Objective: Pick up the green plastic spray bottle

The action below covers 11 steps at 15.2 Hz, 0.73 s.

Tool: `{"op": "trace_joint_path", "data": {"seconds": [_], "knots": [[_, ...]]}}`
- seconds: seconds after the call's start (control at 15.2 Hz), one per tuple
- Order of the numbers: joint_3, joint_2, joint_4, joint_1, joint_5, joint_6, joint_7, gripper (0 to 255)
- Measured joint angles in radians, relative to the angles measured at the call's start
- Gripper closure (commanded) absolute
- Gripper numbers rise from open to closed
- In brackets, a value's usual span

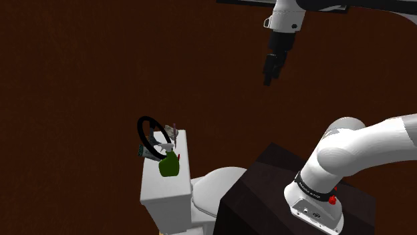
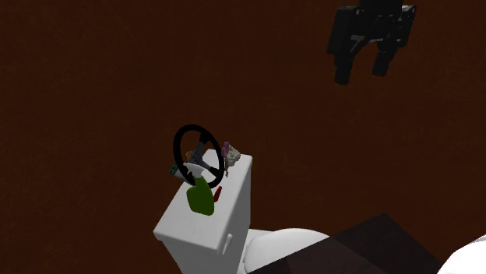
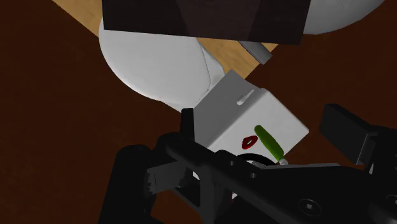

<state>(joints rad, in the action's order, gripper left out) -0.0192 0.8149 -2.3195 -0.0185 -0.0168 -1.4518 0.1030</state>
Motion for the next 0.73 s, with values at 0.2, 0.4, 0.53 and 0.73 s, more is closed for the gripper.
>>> {"op": "trace_joint_path", "data": {"seconds": [0.2, 0.4, 0.53, 0.73], "knots": [[-0.001, -0.018, -0.020, 0.007, -0.003, -0.040, 0.011, 0], [-0.013, -0.074, -0.058, 0.026, -0.015, -0.140, 0.027, 0], [-0.019, -0.118, -0.070, 0.039, -0.022, -0.201, 0.041, 0], [-0.033, -0.204, -0.090, 0.058, -0.035, -0.315, 0.060, 0]]}}
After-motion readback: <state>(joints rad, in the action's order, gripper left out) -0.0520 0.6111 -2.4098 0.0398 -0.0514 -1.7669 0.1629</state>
